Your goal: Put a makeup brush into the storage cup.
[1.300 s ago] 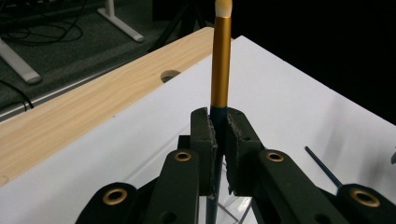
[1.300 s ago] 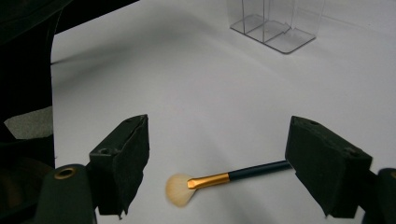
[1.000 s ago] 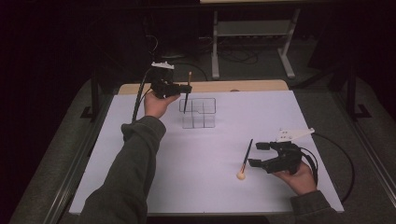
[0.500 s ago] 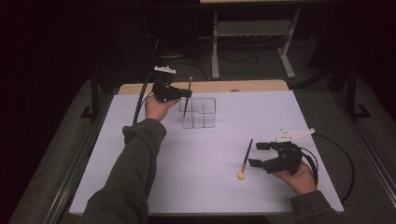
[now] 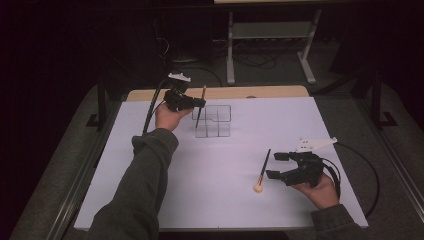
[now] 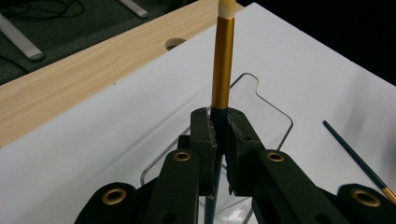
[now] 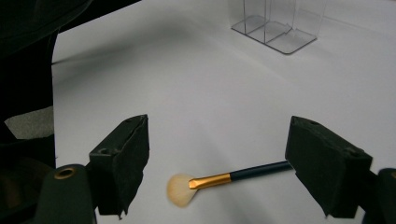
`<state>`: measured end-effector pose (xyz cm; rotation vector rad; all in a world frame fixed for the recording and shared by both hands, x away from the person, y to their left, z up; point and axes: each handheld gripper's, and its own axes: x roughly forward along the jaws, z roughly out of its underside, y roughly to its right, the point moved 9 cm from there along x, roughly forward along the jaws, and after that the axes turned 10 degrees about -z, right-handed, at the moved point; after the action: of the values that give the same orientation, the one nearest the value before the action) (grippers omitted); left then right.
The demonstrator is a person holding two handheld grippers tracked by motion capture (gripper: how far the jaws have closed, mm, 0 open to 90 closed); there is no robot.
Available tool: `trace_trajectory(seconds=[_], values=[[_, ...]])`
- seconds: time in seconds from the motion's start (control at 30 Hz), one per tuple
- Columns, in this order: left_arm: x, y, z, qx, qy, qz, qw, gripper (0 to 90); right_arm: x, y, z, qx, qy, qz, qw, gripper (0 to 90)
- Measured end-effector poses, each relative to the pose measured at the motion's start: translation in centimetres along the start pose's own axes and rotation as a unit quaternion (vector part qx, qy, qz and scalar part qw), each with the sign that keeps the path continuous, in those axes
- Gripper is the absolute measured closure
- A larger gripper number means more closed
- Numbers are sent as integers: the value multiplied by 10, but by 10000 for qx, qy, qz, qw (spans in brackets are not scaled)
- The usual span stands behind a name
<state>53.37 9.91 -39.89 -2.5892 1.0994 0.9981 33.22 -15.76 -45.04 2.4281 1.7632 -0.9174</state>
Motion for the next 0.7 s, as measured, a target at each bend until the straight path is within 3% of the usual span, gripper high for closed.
trace_trajectory(seconds=[0.63, 0.67, 0.7], values=[[0, 0, 7, 77, -153, -56, 9998, 819, 2, -2, 1, -24, -45, -31, 10000, 207], [-1, 0, 7, 68, -160, -73, 9998, 814, 2, -2, 1, -30, -47, -32, 10000, 207], [-1, -1, 7, 42, -175, -131, 9998, 754, 3, -2, 1, -21, -52, -32, 10000, 207]])
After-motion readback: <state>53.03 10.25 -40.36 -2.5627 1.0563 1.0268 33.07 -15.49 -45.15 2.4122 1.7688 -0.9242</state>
